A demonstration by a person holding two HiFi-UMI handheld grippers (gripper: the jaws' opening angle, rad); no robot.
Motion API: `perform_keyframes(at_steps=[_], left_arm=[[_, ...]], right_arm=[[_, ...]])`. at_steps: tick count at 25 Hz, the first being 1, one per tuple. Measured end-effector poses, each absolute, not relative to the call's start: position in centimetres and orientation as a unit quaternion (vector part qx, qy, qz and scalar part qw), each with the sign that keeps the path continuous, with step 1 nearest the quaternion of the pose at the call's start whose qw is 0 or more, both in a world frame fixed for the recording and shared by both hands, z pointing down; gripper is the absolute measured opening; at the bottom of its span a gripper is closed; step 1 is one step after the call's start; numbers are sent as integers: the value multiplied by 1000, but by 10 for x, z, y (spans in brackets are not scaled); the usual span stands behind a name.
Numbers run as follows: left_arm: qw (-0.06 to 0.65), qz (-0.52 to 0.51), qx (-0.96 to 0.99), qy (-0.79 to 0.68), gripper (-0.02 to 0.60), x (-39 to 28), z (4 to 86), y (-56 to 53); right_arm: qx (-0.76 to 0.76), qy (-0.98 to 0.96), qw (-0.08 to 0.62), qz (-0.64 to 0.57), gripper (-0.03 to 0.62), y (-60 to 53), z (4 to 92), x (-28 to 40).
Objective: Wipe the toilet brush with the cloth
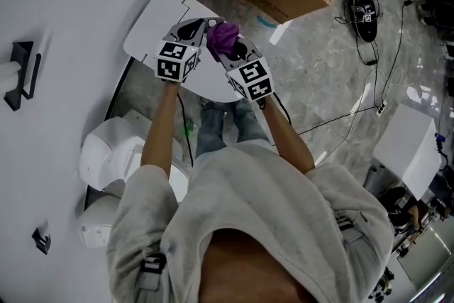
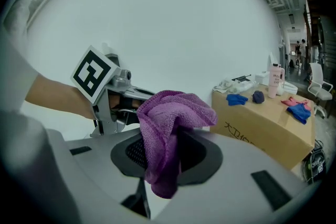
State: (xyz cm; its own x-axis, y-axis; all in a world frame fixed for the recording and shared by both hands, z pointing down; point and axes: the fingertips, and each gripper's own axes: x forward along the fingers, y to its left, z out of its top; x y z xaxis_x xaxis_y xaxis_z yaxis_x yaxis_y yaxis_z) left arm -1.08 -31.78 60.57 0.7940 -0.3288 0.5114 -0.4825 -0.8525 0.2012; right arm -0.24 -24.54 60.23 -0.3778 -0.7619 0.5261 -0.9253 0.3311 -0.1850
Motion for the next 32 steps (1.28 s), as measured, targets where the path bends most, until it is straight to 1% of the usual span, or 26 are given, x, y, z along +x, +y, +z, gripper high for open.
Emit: perform_keyframes(at_steps=[11, 26, 32], left_arm=[[133, 259, 935, -205, 18, -11, 605, -318], [142, 247, 935, -212, 18, -12, 603, -325], [144, 250, 933, -215, 18, -12, 604, -326]], right_arm=[[517, -791, 166, 282, 120, -260, 643, -14], [503, -772, 178, 346, 120, -267, 699, -13], [493, -759, 199, 375, 120, -245, 722, -13]])
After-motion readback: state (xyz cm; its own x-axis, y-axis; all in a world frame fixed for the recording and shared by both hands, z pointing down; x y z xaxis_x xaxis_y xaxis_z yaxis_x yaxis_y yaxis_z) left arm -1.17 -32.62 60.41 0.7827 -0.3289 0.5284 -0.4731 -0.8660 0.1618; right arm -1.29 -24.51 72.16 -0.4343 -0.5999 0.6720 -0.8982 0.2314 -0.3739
